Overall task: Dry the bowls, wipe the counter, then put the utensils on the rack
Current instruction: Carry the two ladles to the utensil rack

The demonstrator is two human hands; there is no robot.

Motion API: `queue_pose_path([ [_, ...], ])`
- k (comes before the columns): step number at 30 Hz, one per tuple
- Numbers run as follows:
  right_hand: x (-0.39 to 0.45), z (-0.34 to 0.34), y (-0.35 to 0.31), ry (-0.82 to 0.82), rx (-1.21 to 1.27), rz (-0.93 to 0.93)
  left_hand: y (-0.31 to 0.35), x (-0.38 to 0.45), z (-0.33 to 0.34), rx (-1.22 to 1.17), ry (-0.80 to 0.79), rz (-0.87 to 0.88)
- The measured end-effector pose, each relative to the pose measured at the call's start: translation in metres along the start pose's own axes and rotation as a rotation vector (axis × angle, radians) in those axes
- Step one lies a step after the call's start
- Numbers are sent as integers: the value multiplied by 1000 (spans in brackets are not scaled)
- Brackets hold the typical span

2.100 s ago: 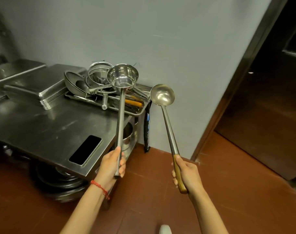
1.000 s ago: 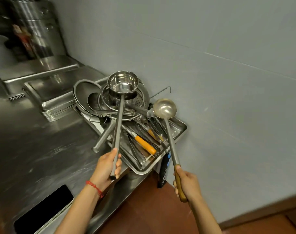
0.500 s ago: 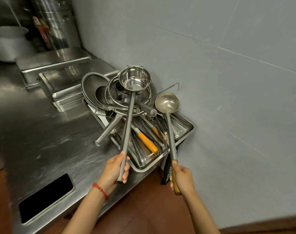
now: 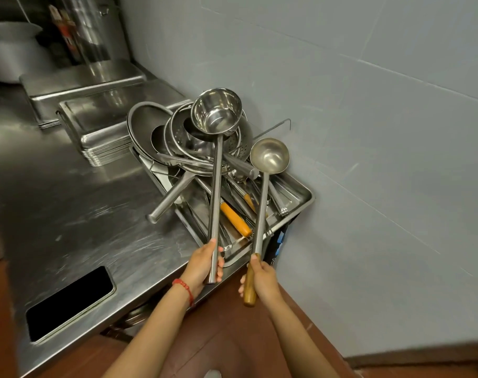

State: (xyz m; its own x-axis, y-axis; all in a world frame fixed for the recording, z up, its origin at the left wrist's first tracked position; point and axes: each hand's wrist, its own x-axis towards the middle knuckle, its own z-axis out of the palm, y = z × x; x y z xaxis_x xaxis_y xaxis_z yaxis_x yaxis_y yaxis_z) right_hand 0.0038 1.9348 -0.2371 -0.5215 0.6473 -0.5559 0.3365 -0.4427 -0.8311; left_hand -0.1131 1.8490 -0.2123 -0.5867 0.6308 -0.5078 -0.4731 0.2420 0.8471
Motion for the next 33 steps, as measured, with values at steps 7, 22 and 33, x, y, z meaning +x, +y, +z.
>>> queue_pose_path([
  [7, 8, 8, 12, -27, 116, 61, -13, 8, 1, 45, 55, -31],
  [22, 5, 8, 21, -41, 109, 62, -32, 11, -5, 42, 143, -46],
  [33, -3, -4, 20, -48, 88, 55, -37, 14, -17, 185, 258, -54],
])
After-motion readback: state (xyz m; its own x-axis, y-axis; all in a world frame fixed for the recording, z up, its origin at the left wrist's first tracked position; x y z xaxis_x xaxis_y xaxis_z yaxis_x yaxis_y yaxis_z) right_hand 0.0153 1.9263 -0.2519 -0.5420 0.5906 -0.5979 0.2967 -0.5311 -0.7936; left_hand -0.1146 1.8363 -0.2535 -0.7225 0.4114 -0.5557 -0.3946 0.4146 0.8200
